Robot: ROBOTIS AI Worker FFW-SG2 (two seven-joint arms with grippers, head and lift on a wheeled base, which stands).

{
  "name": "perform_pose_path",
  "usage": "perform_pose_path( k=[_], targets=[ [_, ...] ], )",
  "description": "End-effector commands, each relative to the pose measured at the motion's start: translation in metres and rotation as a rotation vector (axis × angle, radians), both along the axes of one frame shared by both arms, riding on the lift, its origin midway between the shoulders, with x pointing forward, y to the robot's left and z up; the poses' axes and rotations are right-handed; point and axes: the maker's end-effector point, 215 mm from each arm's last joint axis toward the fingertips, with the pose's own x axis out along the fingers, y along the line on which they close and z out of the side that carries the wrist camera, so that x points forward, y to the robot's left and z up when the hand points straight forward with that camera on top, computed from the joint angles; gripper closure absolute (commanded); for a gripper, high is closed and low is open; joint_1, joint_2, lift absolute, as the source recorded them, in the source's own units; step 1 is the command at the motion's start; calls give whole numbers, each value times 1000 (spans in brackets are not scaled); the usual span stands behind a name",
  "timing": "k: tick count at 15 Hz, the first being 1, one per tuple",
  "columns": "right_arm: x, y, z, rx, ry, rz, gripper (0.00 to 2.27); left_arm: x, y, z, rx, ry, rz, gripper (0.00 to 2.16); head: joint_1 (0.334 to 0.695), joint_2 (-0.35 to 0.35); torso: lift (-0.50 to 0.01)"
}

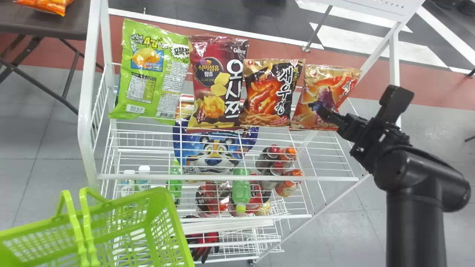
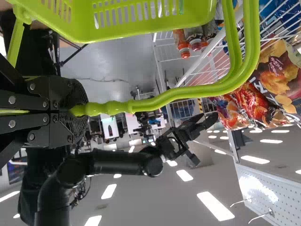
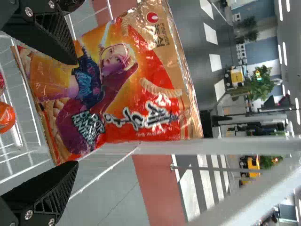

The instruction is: Hold basket handle with left hand then pick Saewookkang with right hand and place into basket

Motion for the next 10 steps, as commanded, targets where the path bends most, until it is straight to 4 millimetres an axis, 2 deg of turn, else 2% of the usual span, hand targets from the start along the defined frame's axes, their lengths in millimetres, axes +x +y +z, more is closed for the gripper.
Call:
perform_pose_path(
  k=[1,5,7,8,9,10],
  targets=[
    [20,3,0,-16,13,8,36,-3,1,0,-12,33,4,2152,695,-350,-17],
    [45,-6,-5,-66,31,-2,80,-4,6,-1,-8,38,12,2152,695,-350,-17],
    [54,3,-5,-94,29,29,100,-4,7,-1,-7,39,13,2152,695,-350,-17],
    [57,9,-3,-88,25,51,380,-4,7,-1,-7,39,13,2152,695,-350,-17],
    [57,12,-4,-84,24,63,809,-4,7,-1,-7,39,13,2152,695,-350,-17],
    [58,17,-6,-73,23,67,1575,-4,7,-1,-7,39,13,2152,695,-350,-17]
  ],
)
